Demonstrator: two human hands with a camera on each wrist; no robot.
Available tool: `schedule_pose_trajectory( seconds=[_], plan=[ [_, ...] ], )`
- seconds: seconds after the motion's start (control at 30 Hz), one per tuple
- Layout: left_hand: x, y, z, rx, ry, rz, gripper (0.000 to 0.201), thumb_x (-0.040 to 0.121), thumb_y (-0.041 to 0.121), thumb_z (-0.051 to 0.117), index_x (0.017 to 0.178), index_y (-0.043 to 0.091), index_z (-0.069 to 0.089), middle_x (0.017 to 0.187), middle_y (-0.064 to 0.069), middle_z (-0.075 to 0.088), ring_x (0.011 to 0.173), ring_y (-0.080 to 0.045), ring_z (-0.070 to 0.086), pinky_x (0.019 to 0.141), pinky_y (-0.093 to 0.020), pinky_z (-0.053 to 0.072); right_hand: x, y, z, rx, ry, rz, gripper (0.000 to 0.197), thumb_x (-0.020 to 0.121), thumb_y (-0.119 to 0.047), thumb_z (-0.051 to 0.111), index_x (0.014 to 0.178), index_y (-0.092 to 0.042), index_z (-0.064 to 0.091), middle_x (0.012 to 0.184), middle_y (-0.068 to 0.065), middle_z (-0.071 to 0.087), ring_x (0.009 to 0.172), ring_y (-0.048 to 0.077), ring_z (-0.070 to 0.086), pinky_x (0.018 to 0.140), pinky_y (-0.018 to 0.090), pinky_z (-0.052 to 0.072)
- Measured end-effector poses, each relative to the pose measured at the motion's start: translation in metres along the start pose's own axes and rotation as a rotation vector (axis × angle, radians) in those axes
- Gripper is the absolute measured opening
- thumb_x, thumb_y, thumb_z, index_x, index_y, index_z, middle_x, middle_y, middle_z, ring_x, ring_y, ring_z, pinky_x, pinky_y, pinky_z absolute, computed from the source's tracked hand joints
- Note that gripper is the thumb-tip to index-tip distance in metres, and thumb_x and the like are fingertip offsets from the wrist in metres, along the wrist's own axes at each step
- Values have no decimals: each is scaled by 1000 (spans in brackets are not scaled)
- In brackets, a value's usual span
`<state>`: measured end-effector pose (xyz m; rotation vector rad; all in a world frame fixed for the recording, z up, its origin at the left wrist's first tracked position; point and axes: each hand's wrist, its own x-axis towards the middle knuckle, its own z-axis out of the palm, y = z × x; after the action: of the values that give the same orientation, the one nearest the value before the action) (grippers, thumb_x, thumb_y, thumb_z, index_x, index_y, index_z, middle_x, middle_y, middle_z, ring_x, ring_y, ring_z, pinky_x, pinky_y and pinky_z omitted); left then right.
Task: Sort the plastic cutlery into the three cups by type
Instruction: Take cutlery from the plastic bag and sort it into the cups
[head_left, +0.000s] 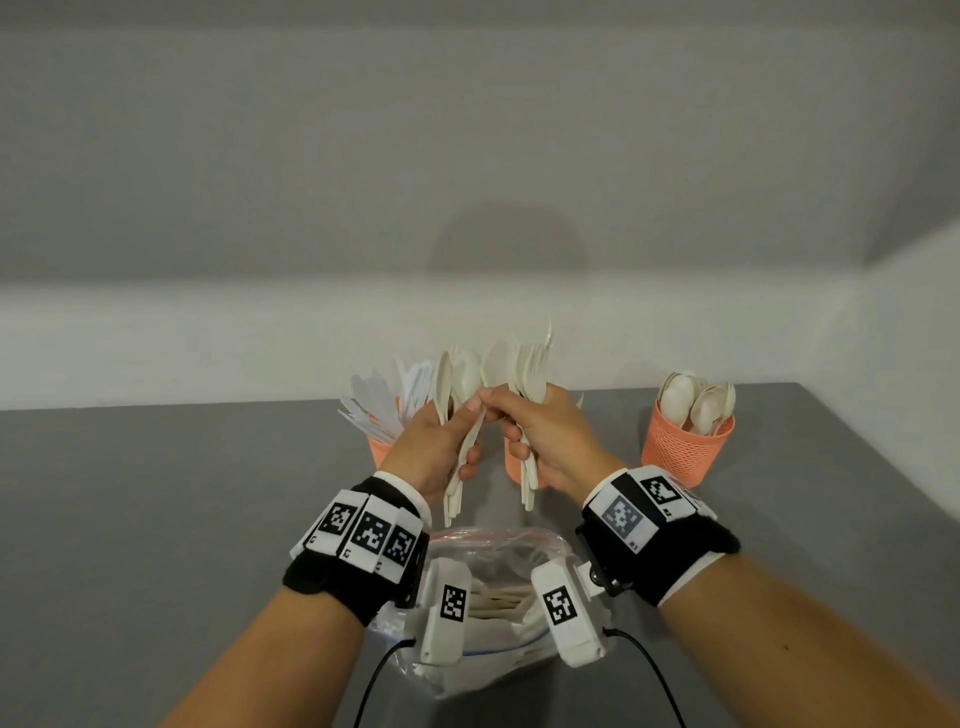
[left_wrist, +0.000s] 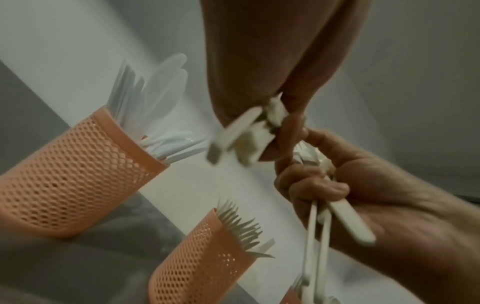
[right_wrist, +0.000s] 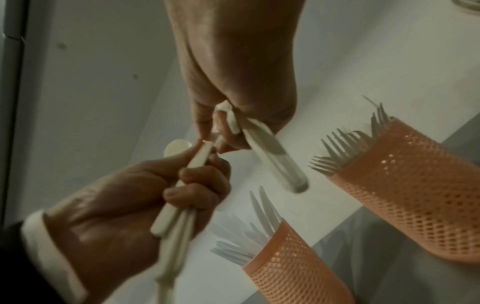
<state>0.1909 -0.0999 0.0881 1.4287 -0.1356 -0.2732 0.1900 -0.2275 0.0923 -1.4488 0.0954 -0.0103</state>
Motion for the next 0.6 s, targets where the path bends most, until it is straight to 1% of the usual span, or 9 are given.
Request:
schedule_pose_trajectory(
  seconds=[0.1,0.17,0.2,0.27,0.3,0.37,0.47,0.53,0.6],
  plan=[
    [1,-5,-1,64,60,13,19,95,22,49,102,7,57,59,-2,49,44,-11,43,38,-19,34,3,-1,2,6,51,19,14,83,-11,59,71,-6,57,40,-7,50,29,5,34,37,15,26],
    [1,-6,0,85,84,18,24,96,23,48,107,4,55,60,-4,47,44,-11,48,38,-21,37,7,-3,1,37,86,37,13,84,-9,54,72,-6,54,38,-7,45,30,6,34,39,17,26],
    [1,-6,1,92,93,18,23,96,24,47,105,4,55,62,-4,49,44,-10,50,39,-21,39,9,-4,0,51,90,38,11,84,-8,53,74,-6,55,39,-6,46,30,6,34,40,18,28],
    [2,-2,2,72,116,18,16,96,21,46,92,7,52,67,-4,50,40,-6,52,38,-20,42,15,-12,-6,88,87,30,9,84,-7,50,82,-2,57,41,-4,49,33,9,36,43,22,32],
    [3,0,1,41,127,15,15,96,19,45,88,8,49,69,-5,50,38,-6,51,37,-19,42,19,-18,-11,112,107,26,9,84,-6,49,82,-2,57,46,0,51,35,10,39,45,23,35],
    [6,4,-4,-17,151,20,14,96,17,46,85,9,46,71,-6,49,37,-6,51,36,-20,43,31,-31,-24,183,186,6,9,85,-5,48,79,-4,55,59,5,51,44,13,48,48,26,43],
    [9,7,-12,-55,180,46,12,96,15,46,86,9,47,71,-6,49,39,-7,53,36,-20,44,51,-46,-45,407,255,-90,15,88,3,45,77,-3,52,68,8,52,64,18,56,60,27,52],
    [10,6,-17,-62,191,54,13,96,16,46,86,8,48,70,-5,50,40,-7,53,36,-20,44,63,-45,-54,430,291,-123,11,91,4,44,89,-2,53,75,7,56,73,18,63,67,27,55],
    [12,5,-20,-51,196,55,17,96,17,47,82,9,49,65,-4,53,40,-8,52,38,-21,44,73,-37,-56,367,328,-130,13,92,4,45,101,-3,51,76,5,60,74,16,64,67,27,54]
  ],
)
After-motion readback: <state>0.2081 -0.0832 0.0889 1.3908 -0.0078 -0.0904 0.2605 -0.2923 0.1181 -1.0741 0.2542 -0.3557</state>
